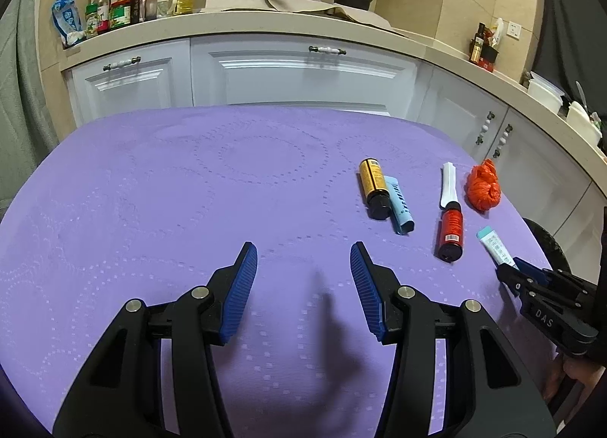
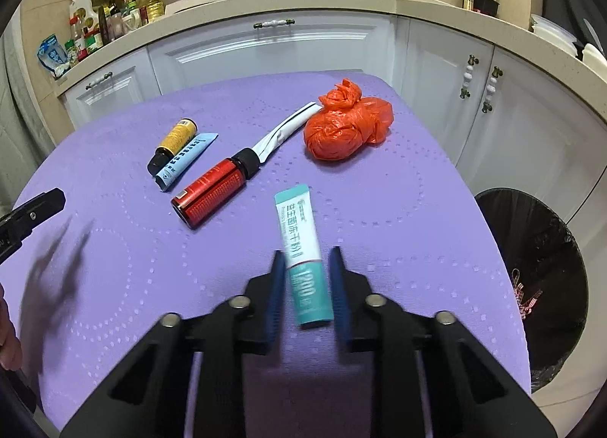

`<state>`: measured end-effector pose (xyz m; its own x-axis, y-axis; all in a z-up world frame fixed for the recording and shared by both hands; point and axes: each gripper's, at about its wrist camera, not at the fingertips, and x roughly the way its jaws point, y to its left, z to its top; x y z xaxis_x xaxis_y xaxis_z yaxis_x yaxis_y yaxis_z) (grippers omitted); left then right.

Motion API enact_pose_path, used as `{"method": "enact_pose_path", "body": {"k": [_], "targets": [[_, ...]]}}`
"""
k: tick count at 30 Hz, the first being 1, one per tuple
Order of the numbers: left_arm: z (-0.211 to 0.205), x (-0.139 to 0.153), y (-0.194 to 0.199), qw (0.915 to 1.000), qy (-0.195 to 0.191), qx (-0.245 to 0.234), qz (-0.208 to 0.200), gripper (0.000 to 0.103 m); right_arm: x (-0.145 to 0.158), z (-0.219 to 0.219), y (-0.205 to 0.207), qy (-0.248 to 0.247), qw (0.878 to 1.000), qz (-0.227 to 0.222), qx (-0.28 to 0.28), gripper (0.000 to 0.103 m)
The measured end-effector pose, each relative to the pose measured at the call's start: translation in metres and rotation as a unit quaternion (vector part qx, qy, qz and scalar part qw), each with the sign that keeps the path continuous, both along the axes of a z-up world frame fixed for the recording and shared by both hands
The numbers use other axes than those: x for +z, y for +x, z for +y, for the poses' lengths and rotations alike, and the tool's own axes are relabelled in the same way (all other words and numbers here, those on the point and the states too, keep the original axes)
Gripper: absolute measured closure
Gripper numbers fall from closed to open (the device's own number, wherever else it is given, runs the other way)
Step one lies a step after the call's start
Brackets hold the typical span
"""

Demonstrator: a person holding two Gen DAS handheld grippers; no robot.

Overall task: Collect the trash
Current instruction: 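Return right gripper to the table and grasp the teal toothpaste tube, then grasp the red bottle with the left gripper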

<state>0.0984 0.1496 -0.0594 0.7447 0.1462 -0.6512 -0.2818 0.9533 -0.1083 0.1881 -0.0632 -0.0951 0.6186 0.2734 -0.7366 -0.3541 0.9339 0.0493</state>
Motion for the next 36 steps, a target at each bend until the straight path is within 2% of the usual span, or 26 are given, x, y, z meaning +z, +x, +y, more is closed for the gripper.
{"method": "enact_pose_path", "body": {"k": [11,22,36], "targets": [[-0.028,0.001,0.011,0.9994,0.001,-0.035,-0.001,0.053,0.009,-0.017,0.001,0.013,1.000,-0.013,-0.017,0.087],[-0.073,0.000,0.036,0.9962,0.003,-0.087,0.001,0.053,0.015,-0.048,0.011,0.029,0.998,-0.023,-0.045,0.087],[-0.116,-0.013,0.087,0.9911,0.018,-0.126,0.038,0.053,0.012,-0.084,0.025,0.057,0.996,-0.018,-0.066,0.087]]}}
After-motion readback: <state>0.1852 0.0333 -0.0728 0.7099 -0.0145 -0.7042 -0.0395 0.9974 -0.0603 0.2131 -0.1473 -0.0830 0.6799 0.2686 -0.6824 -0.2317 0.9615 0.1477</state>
